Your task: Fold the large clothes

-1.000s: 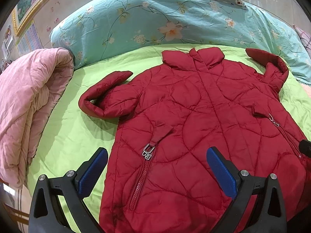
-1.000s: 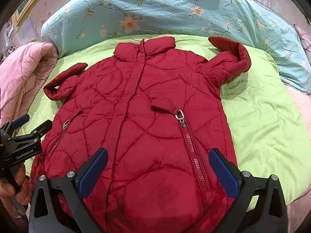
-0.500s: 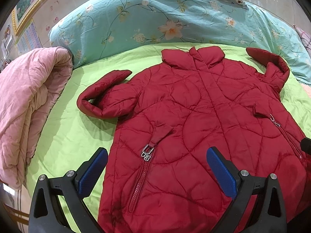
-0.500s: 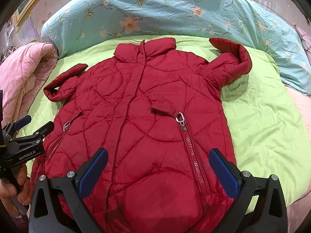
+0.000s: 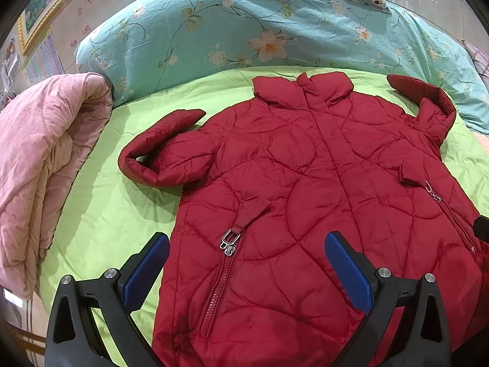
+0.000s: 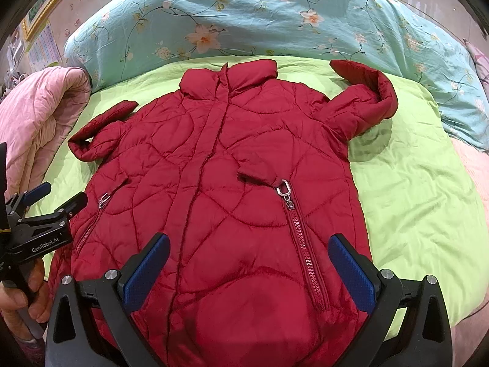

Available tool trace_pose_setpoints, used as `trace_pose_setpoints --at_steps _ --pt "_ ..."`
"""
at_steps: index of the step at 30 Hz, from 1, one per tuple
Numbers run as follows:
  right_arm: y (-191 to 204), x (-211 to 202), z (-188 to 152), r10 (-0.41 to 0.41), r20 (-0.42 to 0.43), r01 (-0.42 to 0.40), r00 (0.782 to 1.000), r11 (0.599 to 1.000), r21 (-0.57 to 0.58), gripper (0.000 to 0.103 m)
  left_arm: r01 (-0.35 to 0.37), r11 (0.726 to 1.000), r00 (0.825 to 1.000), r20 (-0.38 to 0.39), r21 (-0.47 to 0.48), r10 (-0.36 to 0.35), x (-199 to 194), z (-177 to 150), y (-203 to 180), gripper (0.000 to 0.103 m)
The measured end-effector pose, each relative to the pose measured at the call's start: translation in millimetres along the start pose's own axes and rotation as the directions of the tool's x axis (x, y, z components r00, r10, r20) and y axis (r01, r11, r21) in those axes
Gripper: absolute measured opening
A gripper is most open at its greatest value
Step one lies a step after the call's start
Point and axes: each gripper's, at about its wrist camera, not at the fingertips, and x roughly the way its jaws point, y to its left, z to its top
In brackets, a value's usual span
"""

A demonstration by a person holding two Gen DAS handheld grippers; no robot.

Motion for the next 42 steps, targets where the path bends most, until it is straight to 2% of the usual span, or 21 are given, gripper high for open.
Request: trace_pose_setpoints --at_steps 6,11,16,17,18,22,27,33,39,42 --pt "0 1 1 0.004 -0.003 -0.004 1.000 1.000 0.002 0.103 0.007 1.000 1.000 -0.009 -0.002 -0.007 3 2 -1 0.102" --pt "-7 3 8 0.039 0.002 -0.039 0.999 0.999 0.021 0.103 0.057 0.998 0.997 -0.058 -0.032 -0.059 11 6 0 0.102" --pt "-29 6 21 0.025 0.032 -0.027 0.999 0.998 0.052 0.103 0.069 0.997 0.996 -0.058 -0.037 -0.071 23 17 5 0.102" --pt "-34 7 24 0.019 0.037 -0.021 0.999 0.998 0.058 0.103 0.036 0.999 0.997 -0.062 -0.014 -0.037 26 18 6 0.102" --pt "-41 8 29 0.015 0.045 -0.018 0.999 0.997 0.069 0.103 0.034 0.999 0.997 -0.065 -0.012 -0.034 30 20 7 0.102" --pt "-69 16 46 0.014 0.075 -0.023 0.997 0.993 0.113 0.103 0.054 0.998 0.996 -0.070 -0.035 -0.056 46 32 13 0.102" --pt "-113 33 79 -0.027 0.111 0.009 0.993 0.987 0.159 0.102 0.034 0.999 0.997 -0.062 -0.023 -0.036 68 48 17 0.102" --pt "-158 57 121 -0.047 0.115 0.026 0.992 0.984 0.177 0.102 0.095 0.994 0.993 -0.061 -0.049 -0.098 98 67 19 0.102" --pt "-195 88 180 -0.159 0.112 0.139 0.981 0.975 0.172 0.102 0.077 0.996 0.993 -0.092 -0.035 -0.080 132 84 16 0.102" --pt "-209 107 206 -0.210 0.089 0.196 0.974 0.969 0.149 0.101 0.090 0.995 0.992 -0.084 -0.053 -0.094 145 95 14 0.102"
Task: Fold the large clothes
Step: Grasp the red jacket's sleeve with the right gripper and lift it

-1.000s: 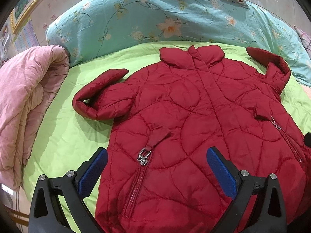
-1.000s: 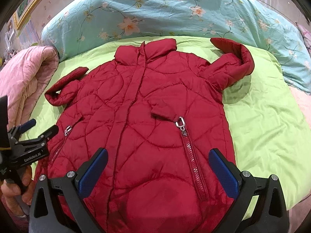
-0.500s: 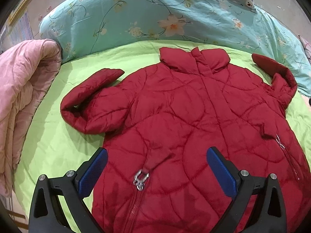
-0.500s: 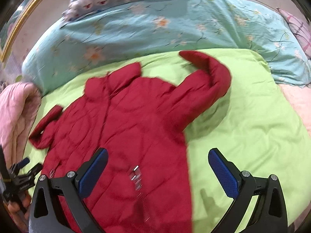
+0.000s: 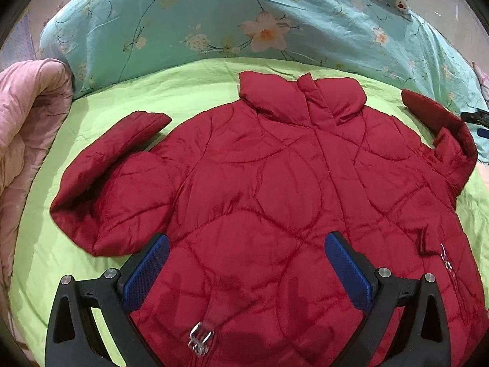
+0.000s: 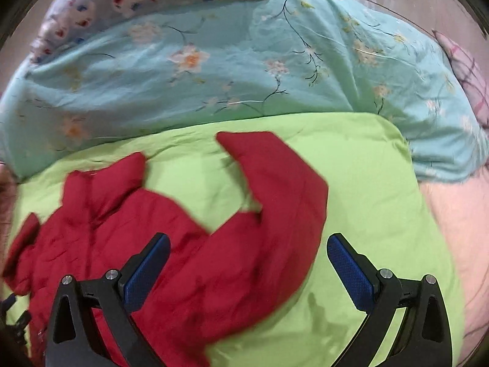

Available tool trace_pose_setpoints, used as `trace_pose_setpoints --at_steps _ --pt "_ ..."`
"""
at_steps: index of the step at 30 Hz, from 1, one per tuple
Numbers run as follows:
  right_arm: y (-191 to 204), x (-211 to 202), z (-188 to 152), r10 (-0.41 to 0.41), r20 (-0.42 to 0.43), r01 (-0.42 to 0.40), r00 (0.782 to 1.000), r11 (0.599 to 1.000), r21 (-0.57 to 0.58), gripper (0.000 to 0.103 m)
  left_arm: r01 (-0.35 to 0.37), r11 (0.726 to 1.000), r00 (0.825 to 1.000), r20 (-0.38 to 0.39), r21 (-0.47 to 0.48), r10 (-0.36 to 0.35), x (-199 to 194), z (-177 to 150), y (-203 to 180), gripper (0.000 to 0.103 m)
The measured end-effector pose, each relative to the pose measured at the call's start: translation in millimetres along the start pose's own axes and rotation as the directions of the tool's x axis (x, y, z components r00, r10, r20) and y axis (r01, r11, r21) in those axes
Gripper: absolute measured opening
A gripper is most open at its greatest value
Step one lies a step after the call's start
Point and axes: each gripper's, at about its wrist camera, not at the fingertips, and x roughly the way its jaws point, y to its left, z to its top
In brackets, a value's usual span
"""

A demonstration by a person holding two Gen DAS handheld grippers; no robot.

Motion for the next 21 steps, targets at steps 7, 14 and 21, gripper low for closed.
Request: trace_pose_setpoints --at_steps 7,14,21 --pt "-3 80 27 -0.122 -0.116 0.114 0.986 0.991 -0.072 0.071 0.032 0.999 0.999 0.012 -0.041 -0.032 23 14 -1 0.102" --pt "-15 89 23 -0.062 -0.121 0.065 0.991 0.998 0.021 0.018 0.045 0.997 0.999 0.008 -0.062 -0.045 39 17 0 0.102" --pt "23 41 26 0.141 -0.038 -0.139 0.989 0.989 0.040 0.015 0.078 0.993 0.997 0.011 -0.089 -0.077 39 16 3 0.102"
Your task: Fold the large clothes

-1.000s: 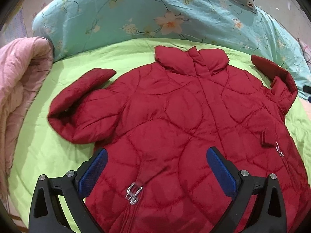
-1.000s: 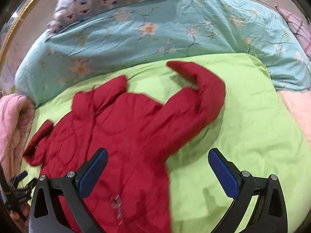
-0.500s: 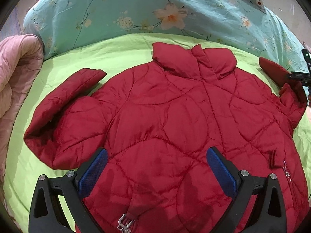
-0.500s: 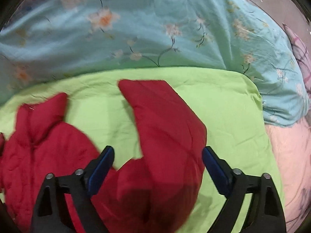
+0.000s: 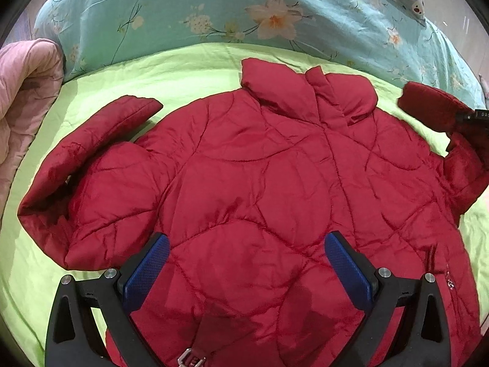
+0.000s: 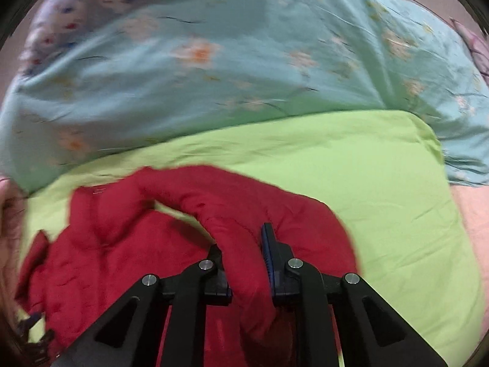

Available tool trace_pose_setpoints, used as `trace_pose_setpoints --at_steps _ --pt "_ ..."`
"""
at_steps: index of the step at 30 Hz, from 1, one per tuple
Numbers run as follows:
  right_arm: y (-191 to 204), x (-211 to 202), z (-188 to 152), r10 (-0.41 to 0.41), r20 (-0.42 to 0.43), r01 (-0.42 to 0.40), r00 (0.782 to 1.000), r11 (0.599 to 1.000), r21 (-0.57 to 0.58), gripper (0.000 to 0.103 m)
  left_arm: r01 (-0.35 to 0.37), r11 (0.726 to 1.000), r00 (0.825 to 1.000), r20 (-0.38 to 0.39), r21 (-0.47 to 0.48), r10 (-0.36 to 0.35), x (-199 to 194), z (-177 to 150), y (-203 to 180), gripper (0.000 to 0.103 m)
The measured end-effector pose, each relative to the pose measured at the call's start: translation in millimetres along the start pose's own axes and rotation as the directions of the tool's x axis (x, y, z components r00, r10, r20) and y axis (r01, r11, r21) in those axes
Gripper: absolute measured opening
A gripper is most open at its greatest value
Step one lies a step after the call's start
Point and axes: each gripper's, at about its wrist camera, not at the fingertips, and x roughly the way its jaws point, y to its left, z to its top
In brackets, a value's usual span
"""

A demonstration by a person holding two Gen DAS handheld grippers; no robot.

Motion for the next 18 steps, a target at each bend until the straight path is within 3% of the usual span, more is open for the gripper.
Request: trace_pose_setpoints --at_steps 6,10,16,18 --pt "86 -24 -15 0.130 0.015 -0.128 0.991 0.987 -0.099 0.014 0.033 0.999 0.999 0.018 -0.028 -0.033 -10 -3 7 0.102" --pt "144 -28 -30 0.232 -0.008 -0.230 0.973 0.958 -0.171 0.014 0.070 0.995 0.997 0.017 -0.066 -0.069 -16 -8 18 0.102" --pt "210 -11 -75 0.320 -0.080 -0.330 0.944 0.912 -0.245 0.014 0.111 0.989 0.994 0.009 -0.101 -0.111 -18 -15 43 0.102" --pt "222 -2 -93 0.312 -0.104 -0.328 0.944 0.904 -0.275 0.015 0.127 0.986 0.992 0.005 -0.112 -0.127 -17 -15 52 0.102"
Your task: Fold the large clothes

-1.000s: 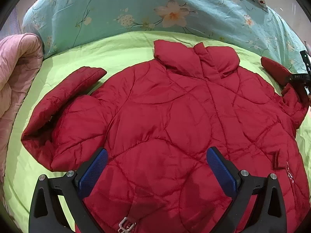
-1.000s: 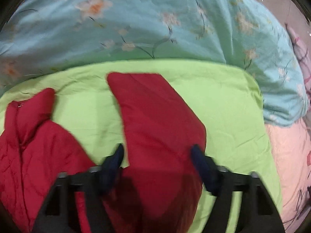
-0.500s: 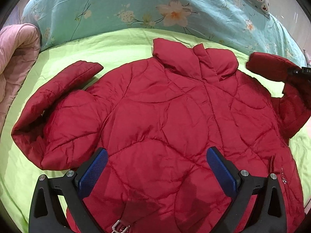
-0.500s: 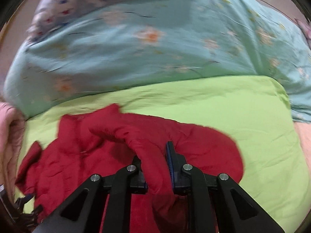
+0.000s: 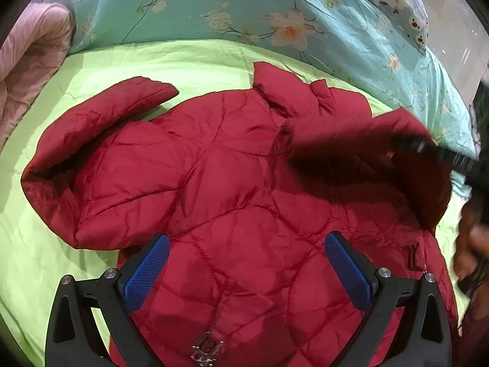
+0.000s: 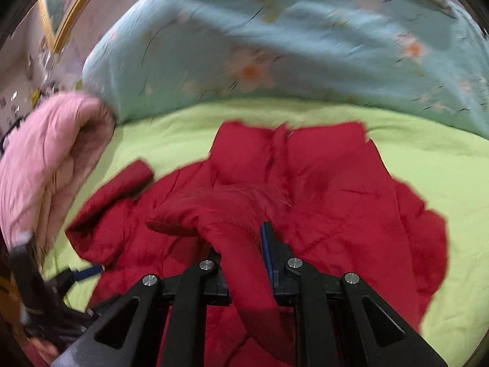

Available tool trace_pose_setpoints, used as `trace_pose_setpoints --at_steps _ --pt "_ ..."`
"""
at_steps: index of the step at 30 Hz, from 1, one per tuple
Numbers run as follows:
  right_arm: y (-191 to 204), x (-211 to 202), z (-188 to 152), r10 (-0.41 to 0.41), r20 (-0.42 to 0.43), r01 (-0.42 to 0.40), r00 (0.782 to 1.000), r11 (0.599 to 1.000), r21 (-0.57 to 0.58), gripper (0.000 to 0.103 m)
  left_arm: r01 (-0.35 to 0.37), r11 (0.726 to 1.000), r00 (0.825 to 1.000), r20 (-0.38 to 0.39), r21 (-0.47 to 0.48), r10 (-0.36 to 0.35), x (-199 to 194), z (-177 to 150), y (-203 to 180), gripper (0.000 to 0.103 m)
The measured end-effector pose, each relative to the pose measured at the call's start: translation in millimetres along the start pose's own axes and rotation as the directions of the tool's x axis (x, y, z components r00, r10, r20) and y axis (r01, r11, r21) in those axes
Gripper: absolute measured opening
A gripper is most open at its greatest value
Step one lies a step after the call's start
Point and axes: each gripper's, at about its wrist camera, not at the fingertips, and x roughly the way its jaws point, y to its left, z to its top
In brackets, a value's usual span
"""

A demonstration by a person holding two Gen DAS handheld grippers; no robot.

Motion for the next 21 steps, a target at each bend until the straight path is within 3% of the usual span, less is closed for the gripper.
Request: trace_pose_setpoints --at_steps 3,10,12,14,15,21 --pt "20 18 -18 -0.007 -0.049 0.004 0.999 0.998 -0.061 0.015 0.040 0.999 0.999 -0.016 -0.021 -0.041 1 2 14 0.102" --pt "42 36 -48 -0.009 -0.139 -0.013 0.990 0.987 -0.159 0.028 0.167 0.985 0.984 -0.048 -0.040 -0.169 7 23 39 0.102" --pt "43 40 -51 0.014 -0.170 -0.041 0.985 0.986 -0.159 0.042 0.165 0.986 0.985 -0.053 -0.036 -0.166 12 32 43 0.102" --pt "46 40 -55 0.056 -0.193 -0.087 0.980 0.984 -0.156 0.066 0.183 0.982 0.980 -0.066 -0.040 -0.186 22 43 47 0.102" --pt "47 41 -55 0.070 -0.197 -0.102 0.978 0.982 -0.157 0.069 0.190 0.981 0.978 -0.075 -0.046 -0.193 28 48 48 0.102" --pt "42 20 -63 0.110 -0.194 -0.137 0.975 0.982 -0.128 0.069 0.213 0.976 0.966 -0.145 -0.033 -0.216 76 79 37 0.102"
